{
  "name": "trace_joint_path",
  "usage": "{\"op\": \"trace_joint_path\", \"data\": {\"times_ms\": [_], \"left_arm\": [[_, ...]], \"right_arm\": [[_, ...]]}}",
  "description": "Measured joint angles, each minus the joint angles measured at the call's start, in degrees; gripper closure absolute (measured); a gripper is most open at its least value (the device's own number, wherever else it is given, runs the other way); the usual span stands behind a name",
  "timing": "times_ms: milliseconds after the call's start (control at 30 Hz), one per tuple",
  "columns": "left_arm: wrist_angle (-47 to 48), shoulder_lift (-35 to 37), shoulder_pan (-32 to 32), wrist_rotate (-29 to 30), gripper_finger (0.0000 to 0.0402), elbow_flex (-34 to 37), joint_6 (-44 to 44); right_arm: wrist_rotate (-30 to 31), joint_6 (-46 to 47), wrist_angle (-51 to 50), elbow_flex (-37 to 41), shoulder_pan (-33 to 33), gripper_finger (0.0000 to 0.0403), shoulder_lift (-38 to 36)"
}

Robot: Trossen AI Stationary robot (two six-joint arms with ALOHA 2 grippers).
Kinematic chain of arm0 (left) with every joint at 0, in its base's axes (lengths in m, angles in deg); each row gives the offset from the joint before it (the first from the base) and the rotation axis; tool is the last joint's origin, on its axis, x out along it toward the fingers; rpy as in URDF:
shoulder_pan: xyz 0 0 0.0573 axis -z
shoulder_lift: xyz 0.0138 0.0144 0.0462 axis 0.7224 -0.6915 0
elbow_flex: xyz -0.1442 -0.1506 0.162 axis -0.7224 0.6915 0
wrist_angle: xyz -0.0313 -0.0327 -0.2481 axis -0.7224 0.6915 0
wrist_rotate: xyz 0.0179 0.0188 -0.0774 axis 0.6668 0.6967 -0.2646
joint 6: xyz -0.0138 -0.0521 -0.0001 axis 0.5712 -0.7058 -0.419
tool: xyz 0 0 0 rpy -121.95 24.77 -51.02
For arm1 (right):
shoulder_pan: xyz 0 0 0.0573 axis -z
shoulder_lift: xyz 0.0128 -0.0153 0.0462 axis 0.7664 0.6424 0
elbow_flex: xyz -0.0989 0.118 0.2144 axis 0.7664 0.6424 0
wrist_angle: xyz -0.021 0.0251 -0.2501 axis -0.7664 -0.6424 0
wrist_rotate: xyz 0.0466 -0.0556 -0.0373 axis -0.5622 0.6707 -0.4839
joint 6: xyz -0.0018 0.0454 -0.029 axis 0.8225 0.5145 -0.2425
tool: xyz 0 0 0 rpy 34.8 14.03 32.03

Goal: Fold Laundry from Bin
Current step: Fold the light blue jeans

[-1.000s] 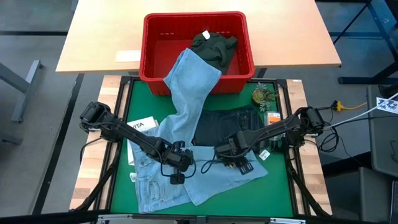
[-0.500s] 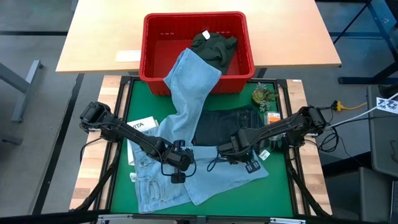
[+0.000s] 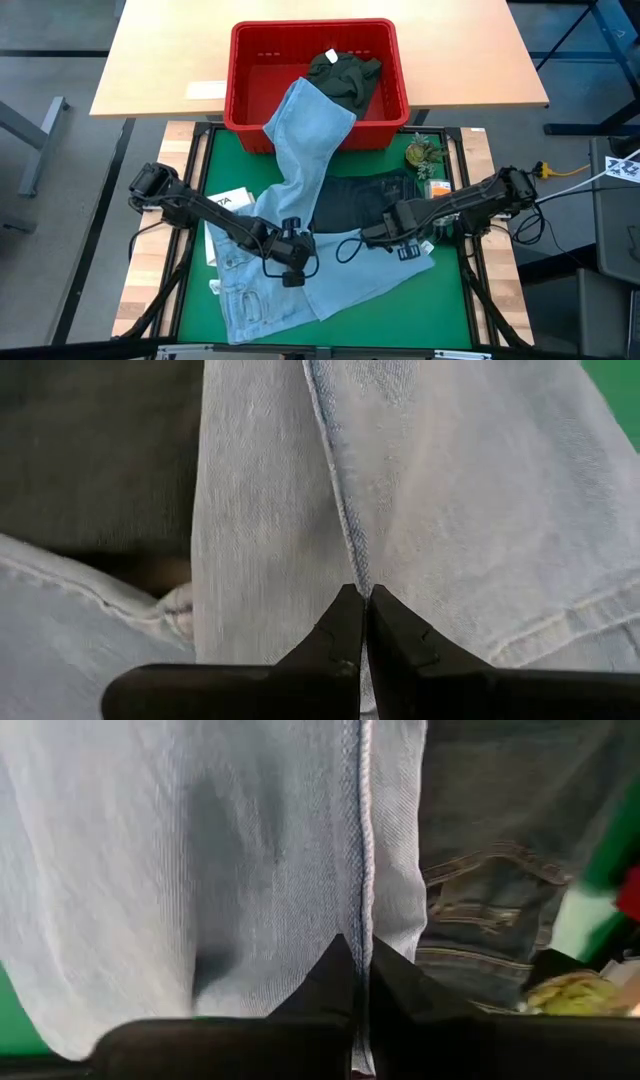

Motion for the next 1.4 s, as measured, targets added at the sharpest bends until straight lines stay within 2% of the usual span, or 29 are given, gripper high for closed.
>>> {"op": "trace_joint_path", "data": {"times_ms": [133,367,600,767,967,1100,1267,1400], "left_arm": [[0.1,0.0,-1.2,-0.1,0.0401,-0.6,2.0],[0.2,0.0,-3.4,-0.2,0.0401,-0.7,2.1],[-0.1,0.0,-4.9,0.3,0.0401,-0.8,2.2],[0.2,0.0,-6.5,0.5,0.0383,-0.9,2.2],[0.5,-0.3,-7.8,0.1,0.0374,-0.9,2.2],[0.5,-0.4,-7.8,0.1,0.0373,-0.9,2.2],[0.5,-0.4,-7.8,0.5,0.037,-0.8,3.9],[0.4,-0.4,-7.9,1.0,0.0345,-0.8,5.0]], "right_arm": [[0.6,0.0,0.2,0.0,0.5,0.0391,0.2],[5.4,0.2,0.0,1.9,3.0,0.0392,0.4],[5.7,1.8,0.5,6.0,7.2,0.0395,0.4],[5.8,1.8,2.2,7.3,8.8,0.0394,0.4],[9.7,1.6,2.0,7.3,8.6,0.0363,0.5],[10.0,1.6,2.1,7.4,8.6,0.0338,0.4],[11.0,1.6,2.1,7.4,8.7,0.0287,0.4],[12.9,1.6,2.2,7.4,8.6,0.0245,0.5]]}}
